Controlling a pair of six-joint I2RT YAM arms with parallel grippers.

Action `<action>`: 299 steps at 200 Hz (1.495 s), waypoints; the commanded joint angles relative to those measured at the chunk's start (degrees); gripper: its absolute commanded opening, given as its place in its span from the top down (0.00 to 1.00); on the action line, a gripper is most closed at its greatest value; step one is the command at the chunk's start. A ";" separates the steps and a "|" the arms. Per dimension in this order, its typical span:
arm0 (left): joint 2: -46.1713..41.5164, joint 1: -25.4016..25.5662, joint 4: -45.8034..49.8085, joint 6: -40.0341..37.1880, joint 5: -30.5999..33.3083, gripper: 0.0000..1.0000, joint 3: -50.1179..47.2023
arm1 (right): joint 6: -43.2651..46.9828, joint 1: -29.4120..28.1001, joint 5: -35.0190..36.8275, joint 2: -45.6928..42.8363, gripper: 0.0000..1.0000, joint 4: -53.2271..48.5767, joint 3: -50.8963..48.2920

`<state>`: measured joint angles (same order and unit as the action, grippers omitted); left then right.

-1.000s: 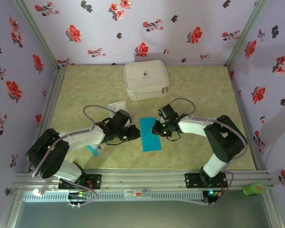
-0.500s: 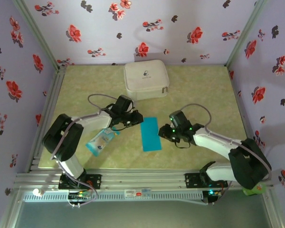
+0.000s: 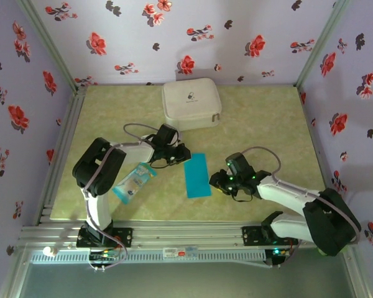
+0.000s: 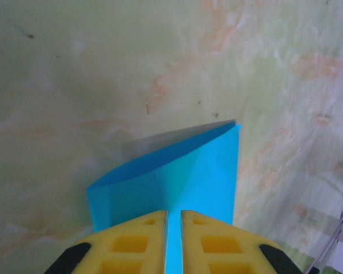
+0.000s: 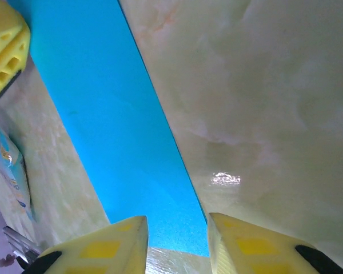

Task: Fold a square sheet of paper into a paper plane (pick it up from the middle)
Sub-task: Fold the triangle a second time at the center of the table.

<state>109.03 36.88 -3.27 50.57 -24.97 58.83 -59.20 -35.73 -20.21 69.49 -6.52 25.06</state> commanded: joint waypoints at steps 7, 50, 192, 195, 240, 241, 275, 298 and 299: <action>2.04 -1.01 -2.57 -1.09 -0.84 0.85 -2.14 | -0.30 0.10 -3.01 2.11 0.67 0.06 0.79; 2.91 -1.15 -4.13 -0.86 -0.73 0.86 -4.71 | -0.22 -0.05 -4.55 2.81 0.61 -0.89 -0.09; 1.67 -1.22 -4.65 -2.28 -1.07 0.85 -5.24 | -3.47 0.05 -7.01 6.02 0.62 9.96 -0.29; 1.70 -1.22 -4.58 -2.43 -1.06 0.85 -5.11 | -3.46 0.12 -6.96 6.09 0.62 10.14 -0.24; 2.35 -1.09 -4.64 -4.67 -2.13 0.85 -3.14 | -3.95 1.41 -9.85 10.87 0.63 18.57 -0.08; 2.34 -1.10 -4.64 -4.72 -2.16 0.85 -3.08 | -3.97 1.43 -9.85 10.99 0.63 18.79 -0.05; 3.37 -0.67 -3.08 -6.73 -2.13 0.85 -0.68 | -5.91 2.74 -10.52 13.98 0.63 25.30 -0.84; 3.47 -0.51 -2.42 -7.72 -2.20 0.84 0.68 | -5.75 3.53 -11.34 15.26 0.64 26.68 -0.66; 3.42 -0.50 -2.35 -7.74 -2.19 0.84 0.72 | -5.71 3.54 -11.39 15.34 0.64 26.75 -0.69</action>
<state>110.65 35.75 -6.70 46.22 -27.92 57.19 -63.72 -33.06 -29.89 83.61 15.51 25.02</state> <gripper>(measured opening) 0.153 0.363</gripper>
